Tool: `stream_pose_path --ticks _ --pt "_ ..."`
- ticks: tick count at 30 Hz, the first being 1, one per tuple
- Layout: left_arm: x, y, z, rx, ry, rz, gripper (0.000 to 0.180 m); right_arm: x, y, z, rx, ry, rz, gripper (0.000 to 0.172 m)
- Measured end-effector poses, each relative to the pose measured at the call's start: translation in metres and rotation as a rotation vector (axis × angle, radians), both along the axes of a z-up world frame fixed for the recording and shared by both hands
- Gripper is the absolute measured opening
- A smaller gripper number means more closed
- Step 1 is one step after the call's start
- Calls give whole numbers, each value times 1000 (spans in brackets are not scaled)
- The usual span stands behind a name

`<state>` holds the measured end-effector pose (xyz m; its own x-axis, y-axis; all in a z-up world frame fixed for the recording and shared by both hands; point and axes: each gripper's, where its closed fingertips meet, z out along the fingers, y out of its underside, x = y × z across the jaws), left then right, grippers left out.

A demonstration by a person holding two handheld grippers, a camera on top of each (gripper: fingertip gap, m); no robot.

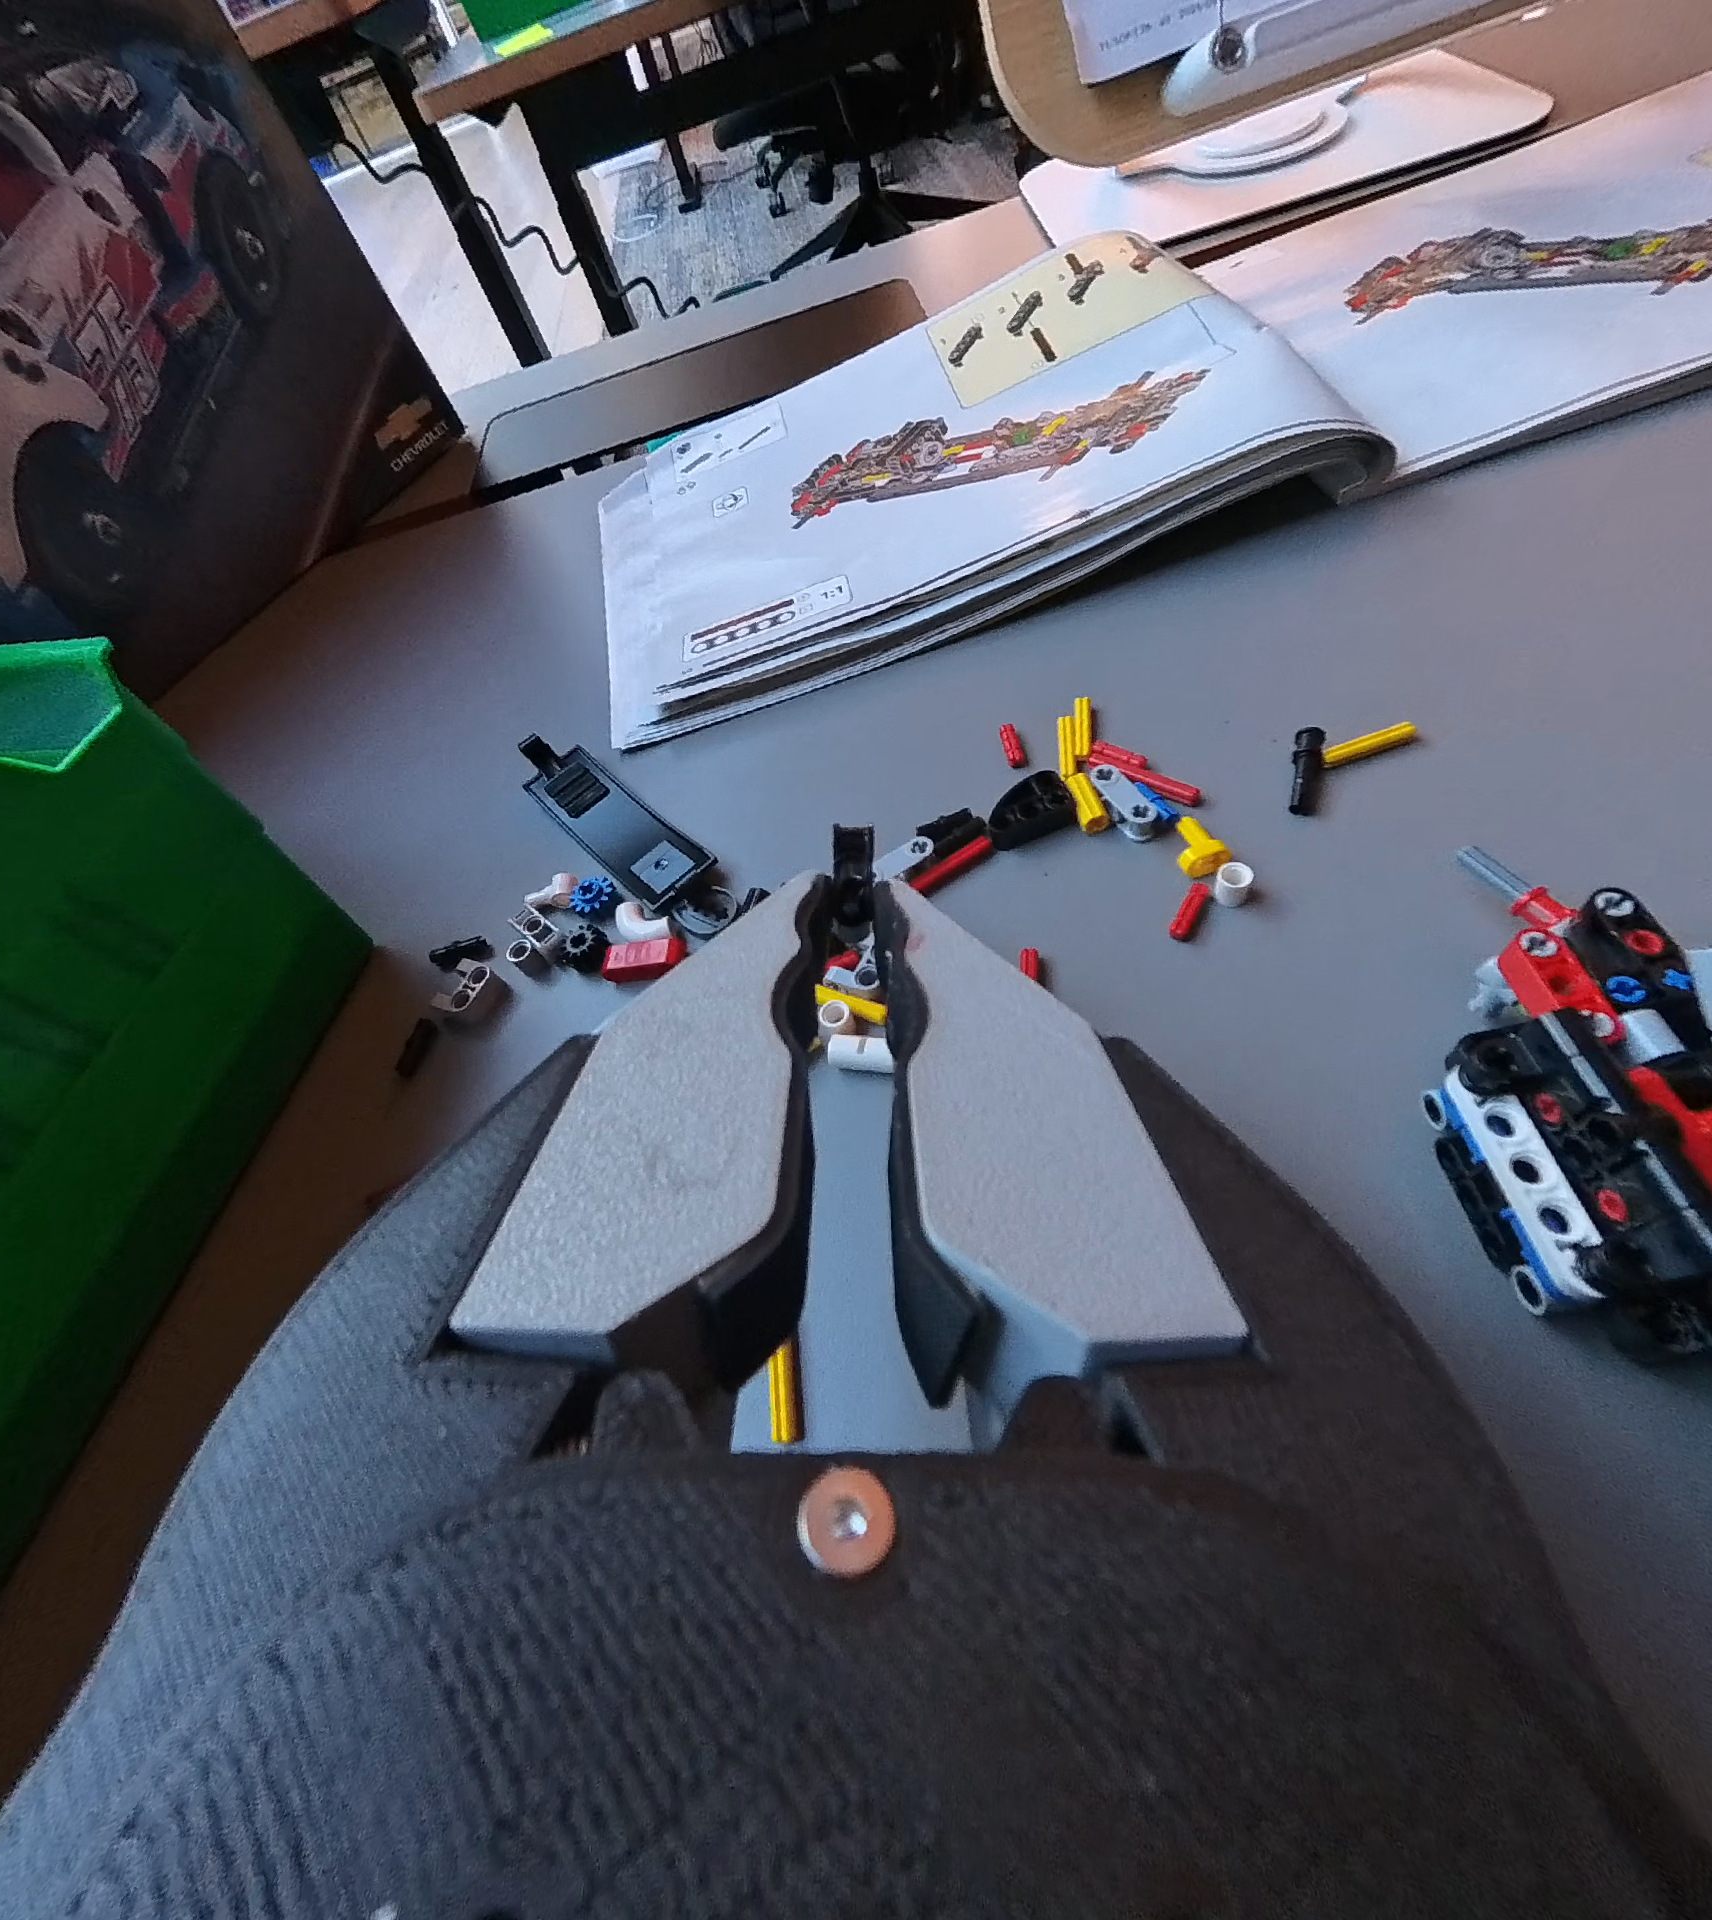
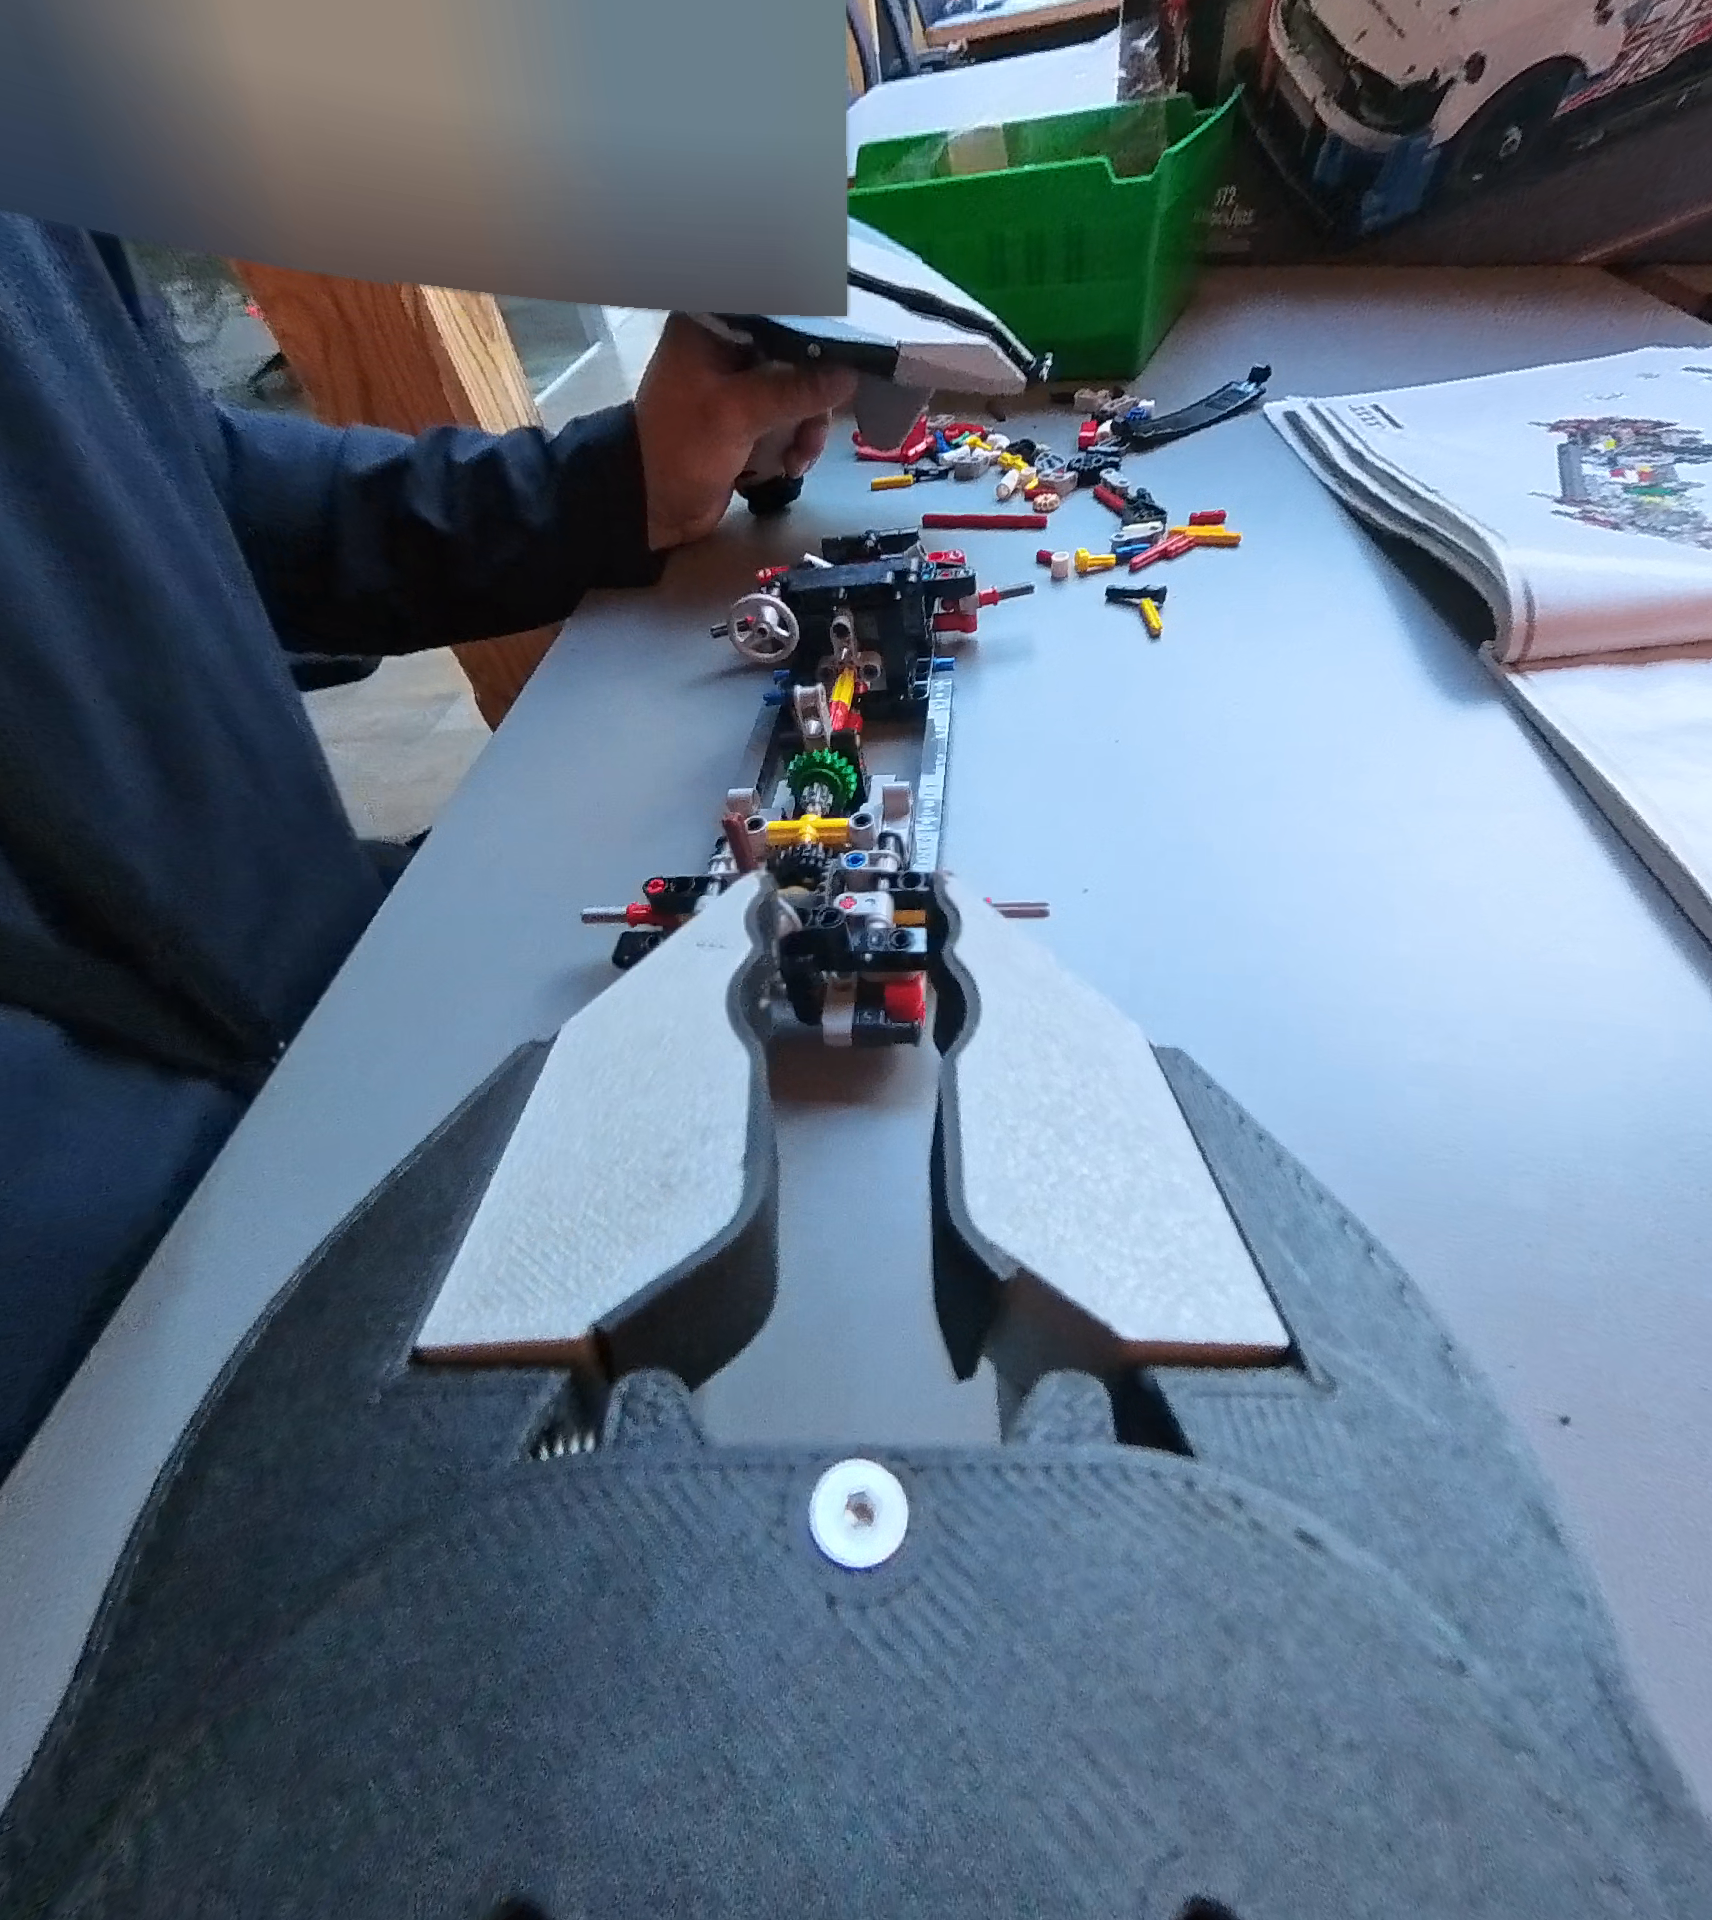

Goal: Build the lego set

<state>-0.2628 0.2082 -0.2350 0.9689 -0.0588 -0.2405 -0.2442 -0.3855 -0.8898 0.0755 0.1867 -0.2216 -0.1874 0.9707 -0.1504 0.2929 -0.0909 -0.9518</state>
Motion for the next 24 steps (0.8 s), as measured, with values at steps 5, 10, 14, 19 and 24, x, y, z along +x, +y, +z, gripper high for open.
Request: stream_pose_path --ticks 5,10,14,19,24 --pt "1 0 2 13 -8 -6 5 -3 -6 -9 30 -52 21 34" --pt "1 -1 3 22 -16 -10 5 1 -8 -17 -20 -110 46 45" --pt "2 -1 5 33 -18 -15 5 4 -15 -31 -6 -204 81 53" --pt "2 -2 7 45 -33 -17 6 0 -24 -48 20 -314 67 82" --pt "3 -2 8 52 -45 -23 5 -5 -32 -64 68 -411 30 94"
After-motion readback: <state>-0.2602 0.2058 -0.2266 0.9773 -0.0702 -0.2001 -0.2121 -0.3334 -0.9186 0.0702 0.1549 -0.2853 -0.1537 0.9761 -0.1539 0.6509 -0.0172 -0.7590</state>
